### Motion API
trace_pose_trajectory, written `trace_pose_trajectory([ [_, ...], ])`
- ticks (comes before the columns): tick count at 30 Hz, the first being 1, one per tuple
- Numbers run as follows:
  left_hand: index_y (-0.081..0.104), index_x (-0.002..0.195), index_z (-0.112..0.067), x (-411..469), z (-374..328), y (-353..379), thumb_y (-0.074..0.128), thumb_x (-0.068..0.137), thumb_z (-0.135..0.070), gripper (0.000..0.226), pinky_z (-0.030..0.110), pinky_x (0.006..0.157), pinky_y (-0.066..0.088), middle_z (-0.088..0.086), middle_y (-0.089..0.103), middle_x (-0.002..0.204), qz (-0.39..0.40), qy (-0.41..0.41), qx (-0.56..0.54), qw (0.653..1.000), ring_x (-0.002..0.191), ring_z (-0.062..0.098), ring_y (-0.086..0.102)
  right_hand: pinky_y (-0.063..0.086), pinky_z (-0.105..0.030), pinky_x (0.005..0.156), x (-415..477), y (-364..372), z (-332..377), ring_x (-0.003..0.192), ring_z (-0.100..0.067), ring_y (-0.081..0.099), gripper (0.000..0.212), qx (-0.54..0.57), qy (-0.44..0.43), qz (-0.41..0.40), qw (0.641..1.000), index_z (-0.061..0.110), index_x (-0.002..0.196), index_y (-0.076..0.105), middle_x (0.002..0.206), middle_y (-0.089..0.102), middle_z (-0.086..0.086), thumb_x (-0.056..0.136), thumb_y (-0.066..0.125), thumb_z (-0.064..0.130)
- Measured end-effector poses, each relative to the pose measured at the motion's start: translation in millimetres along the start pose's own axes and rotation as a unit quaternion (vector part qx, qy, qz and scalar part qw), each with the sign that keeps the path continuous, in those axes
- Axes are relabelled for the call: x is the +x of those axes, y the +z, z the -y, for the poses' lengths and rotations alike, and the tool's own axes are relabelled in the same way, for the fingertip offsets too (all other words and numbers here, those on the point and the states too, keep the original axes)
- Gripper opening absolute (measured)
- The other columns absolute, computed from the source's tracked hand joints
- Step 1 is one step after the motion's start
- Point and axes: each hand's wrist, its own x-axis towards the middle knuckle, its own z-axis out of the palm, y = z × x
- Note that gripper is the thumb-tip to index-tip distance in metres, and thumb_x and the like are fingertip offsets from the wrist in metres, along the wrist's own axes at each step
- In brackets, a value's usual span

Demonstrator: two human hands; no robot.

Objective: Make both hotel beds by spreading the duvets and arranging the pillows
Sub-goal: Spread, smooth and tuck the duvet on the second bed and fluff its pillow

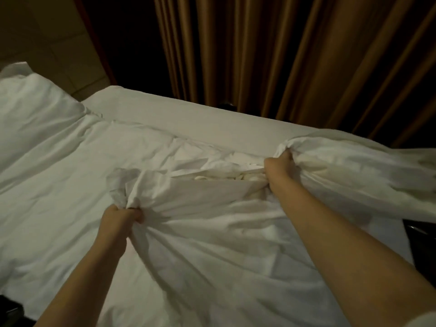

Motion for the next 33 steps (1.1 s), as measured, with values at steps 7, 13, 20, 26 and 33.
trace_pose_trajectory([
  [7,0.055,0.099,0.002,126,69,-187,0.058,0.072,0.011,0.028,0.032,0.061,0.044,0.017,0.055,0.08,-0.066,-0.148,0.013,0.987,0.067,0.026,0.05,0.035,-0.041,0.104,-104,207,63,0.137,-0.032,0.029,0.078,-0.097,-0.1,0.116,0.983,0.02,0.153,0.007,0.156,0.016,-0.01,0.092,0.055,0.018],
  [13,0.036,0.137,-0.005,170,143,-241,0.054,0.086,-0.003,0.053,0.041,0.085,0.045,0.024,0.053,0.121,-0.049,-0.197,0.216,0.955,0.104,0.038,0.053,0.047,-0.027,0.062,-124,293,9,0.098,-0.029,0.057,0.065,-0.242,-0.026,0.261,0.934,0.019,0.149,0.026,0.137,0.047,-0.014,0.092,0.049,0.039],
  [20,0.03,0.145,-0.016,182,161,-192,0.057,0.086,-0.013,0.065,0.036,0.086,0.044,0.021,0.048,0.128,0.08,-0.077,0.357,0.927,0.111,0.035,0.053,0.039,-0.037,0.099,-142,297,-52,0.124,-0.033,0.043,0.052,-0.425,-0.121,0.27,0.855,0.01,0.143,0.035,0.14,0.039,-0.014,0.094,0.044,0.024],
  [26,0.023,0.147,-0.017,216,179,-182,0.06,0.088,-0.033,0.071,0.043,0.095,0.042,0.02,0.047,0.132,0.04,-0.139,0.32,0.936,0.119,0.038,0.047,0.034,-0.036,0.1,-153,313,-47,0.126,-0.027,0.036,0.06,-0.497,-0.312,0.213,0.781,0.018,0.148,0.025,0.148,0.031,-0.003,0.091,0.043,0.016],
  [33,0.043,0.137,-0.025,224,173,-203,0.056,0.087,-0.006,0.055,0.034,0.076,0.049,0.013,0.06,0.111,0.045,-0.155,0.038,0.986,0.094,0.027,0.058,0.029,-0.034,0.105,-175,358,-15,0.131,-0.023,0.035,0.058,-0.472,-0.427,0.274,0.721,0.02,0.144,0.034,0.146,0.037,-0.001,0.087,0.045,0.015],
])
